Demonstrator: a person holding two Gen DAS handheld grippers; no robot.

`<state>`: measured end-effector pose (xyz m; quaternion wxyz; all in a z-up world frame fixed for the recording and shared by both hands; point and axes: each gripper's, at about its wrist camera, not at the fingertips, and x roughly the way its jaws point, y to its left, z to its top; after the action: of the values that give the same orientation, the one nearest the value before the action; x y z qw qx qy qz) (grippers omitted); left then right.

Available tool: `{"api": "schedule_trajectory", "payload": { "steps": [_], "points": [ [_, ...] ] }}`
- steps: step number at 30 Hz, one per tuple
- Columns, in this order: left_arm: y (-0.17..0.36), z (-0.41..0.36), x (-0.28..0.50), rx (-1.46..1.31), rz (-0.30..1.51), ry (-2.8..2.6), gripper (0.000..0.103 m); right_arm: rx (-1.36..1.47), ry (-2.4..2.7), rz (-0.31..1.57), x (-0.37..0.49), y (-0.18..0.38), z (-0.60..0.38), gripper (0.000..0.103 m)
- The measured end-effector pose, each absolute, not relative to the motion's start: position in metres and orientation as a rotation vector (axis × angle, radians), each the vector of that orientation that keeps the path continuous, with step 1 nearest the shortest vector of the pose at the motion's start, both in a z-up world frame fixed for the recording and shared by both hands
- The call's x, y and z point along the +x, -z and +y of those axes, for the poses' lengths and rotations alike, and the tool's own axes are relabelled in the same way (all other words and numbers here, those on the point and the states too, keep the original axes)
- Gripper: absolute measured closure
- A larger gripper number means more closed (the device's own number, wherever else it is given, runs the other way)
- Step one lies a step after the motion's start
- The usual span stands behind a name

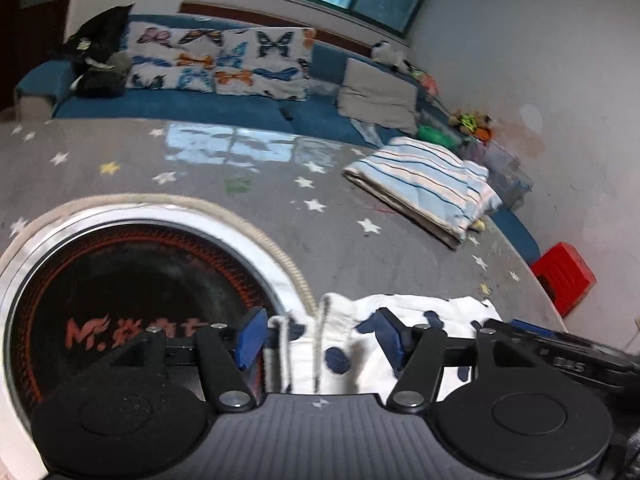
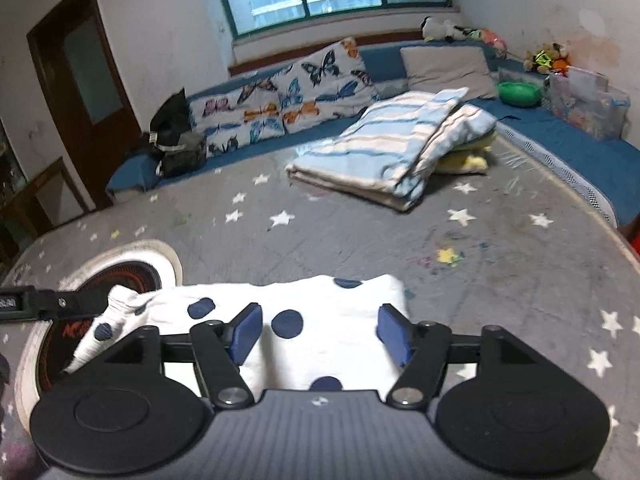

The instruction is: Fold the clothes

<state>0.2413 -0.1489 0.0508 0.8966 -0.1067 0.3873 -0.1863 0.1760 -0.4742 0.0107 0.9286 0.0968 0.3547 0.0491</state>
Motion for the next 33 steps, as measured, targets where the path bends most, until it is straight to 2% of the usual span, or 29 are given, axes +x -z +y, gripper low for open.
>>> {"api": "schedule_trajectory", "payload": {
  "steps": [1, 2, 4, 12, 17, 22, 33],
  "points": [
    [-0.049, -0.153, 0.244, -0.212, 0.808, 0.393, 0.052, 0.19, -0.101, 0.736, 0.179, -0.009, -0.472, 0.035],
    [-0.048, -0.156, 0.246, -0.203, 0.814, 0.4, 0.054, 0.183, -0.101, 0.746, 0.182, -0.006, -0.469, 0.033],
    [-0.044, -0.162, 0.252, -0.182, 0.821, 0.403, 0.055, 0.167, -0.101, 0.765, 0.188, -0.002, -0.464, 0.028],
    [-0.025, -0.154, 0.268, -0.207, 0.872, 0.369, 0.055, 0.141, -0.106, 0.793, 0.198, 0.007, -0.462, 0.02],
    [-0.038, -0.154, 0.252, -0.199, 0.836, 0.404, 0.049, 0.144, -0.119, 0.778, 0.186, -0.007, -0.464, 0.009],
    [-0.049, -0.159, 0.226, -0.135, 0.791, 0.424, 0.041, 0.141, -0.151, 0.763, 0.159, -0.018, -0.463, 0.009],
    [-0.033, -0.152, 0.193, -0.102, 0.811, 0.404, 0.037, 0.122, -0.183, 0.748, 0.092, -0.012, -0.453, 0.009]
  ]
}}
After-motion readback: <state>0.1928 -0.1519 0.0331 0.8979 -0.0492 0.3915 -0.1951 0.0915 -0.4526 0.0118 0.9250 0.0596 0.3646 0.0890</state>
